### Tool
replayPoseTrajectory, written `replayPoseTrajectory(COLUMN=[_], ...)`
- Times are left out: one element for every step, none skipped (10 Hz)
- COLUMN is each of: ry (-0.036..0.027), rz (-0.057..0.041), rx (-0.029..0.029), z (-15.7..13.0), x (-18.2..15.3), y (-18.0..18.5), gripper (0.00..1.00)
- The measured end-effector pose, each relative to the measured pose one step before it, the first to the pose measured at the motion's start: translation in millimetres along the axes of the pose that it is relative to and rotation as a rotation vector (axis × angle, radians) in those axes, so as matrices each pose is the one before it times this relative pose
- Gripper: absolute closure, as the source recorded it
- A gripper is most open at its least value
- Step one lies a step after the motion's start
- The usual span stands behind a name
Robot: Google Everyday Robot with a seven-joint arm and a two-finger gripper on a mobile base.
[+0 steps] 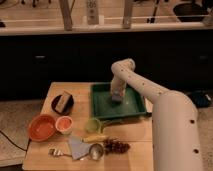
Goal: Wipe tray with sponge
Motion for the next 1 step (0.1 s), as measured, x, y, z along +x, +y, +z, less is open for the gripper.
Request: replayPoseTrajectory(ry=[0.00000], rz=[0.00009], rx=[0.00007], z=[0.00], x=[0.01], y=[0.02], gripper=[0.97])
